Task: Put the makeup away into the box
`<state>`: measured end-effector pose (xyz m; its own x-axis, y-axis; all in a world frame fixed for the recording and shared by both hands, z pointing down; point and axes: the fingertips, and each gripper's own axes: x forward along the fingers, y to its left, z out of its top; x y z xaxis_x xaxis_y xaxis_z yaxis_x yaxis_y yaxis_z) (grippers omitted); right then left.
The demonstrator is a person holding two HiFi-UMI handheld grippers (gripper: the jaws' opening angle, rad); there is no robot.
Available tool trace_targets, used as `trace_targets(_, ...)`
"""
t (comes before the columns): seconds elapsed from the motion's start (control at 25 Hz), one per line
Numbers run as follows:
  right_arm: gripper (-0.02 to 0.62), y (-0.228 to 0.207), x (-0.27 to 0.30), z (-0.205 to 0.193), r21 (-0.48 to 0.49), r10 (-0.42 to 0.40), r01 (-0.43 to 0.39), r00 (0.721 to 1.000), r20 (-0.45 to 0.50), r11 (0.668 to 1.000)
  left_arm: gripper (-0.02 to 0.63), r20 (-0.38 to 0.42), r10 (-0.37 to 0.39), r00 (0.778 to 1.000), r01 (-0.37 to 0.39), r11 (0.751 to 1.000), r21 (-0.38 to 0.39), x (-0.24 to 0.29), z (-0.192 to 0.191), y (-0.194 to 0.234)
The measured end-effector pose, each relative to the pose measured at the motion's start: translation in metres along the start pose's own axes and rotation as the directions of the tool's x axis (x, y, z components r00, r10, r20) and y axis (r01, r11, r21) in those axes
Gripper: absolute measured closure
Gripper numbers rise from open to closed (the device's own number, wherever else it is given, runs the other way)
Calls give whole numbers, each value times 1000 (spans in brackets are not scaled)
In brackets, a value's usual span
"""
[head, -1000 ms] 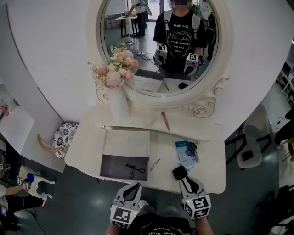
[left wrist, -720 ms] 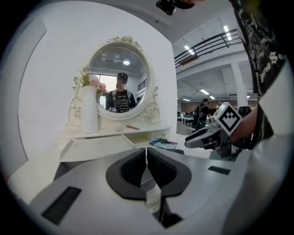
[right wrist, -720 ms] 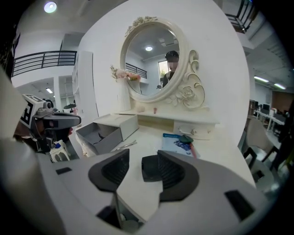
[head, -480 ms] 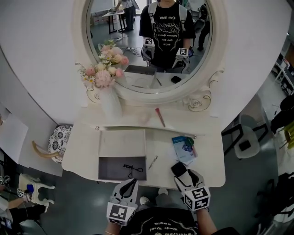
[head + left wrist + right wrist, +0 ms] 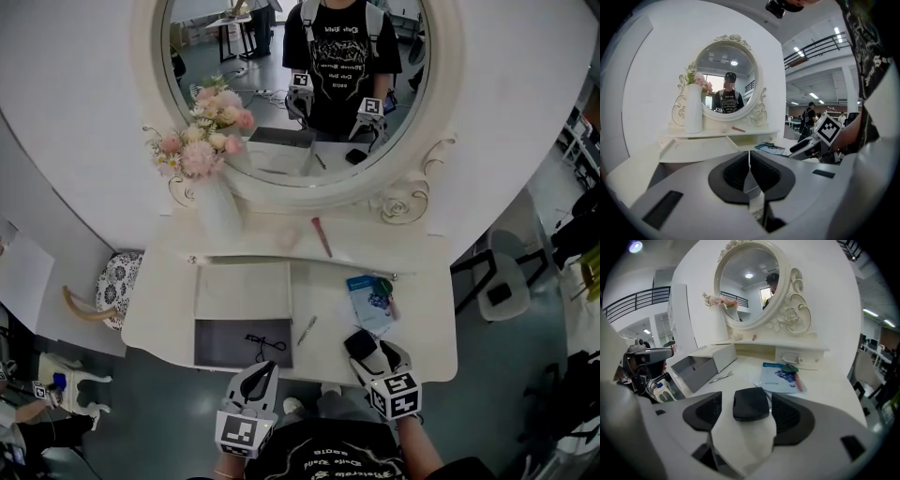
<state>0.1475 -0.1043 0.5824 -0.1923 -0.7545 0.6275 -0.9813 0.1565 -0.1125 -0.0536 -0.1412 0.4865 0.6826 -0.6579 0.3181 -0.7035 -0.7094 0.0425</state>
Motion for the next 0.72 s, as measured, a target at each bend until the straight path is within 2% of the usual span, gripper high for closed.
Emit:
trace_targets(0.2,276,-4,14,-8,-19,2,-3,998,-56,1000,583,-23,25,999,-25,1000,-13,3,-3,3)
trace_targets(0.36,270,-6,22,-10,2,13,-12,997,-73,1000,583,-14,34,999,-34,999,-17,6,-8,8)
trace_targets(0.72,261,-7,35,-24,-20,3,-6,988,-153,1000,583,-16,56,998,-56,998,-23,9,-10,14)
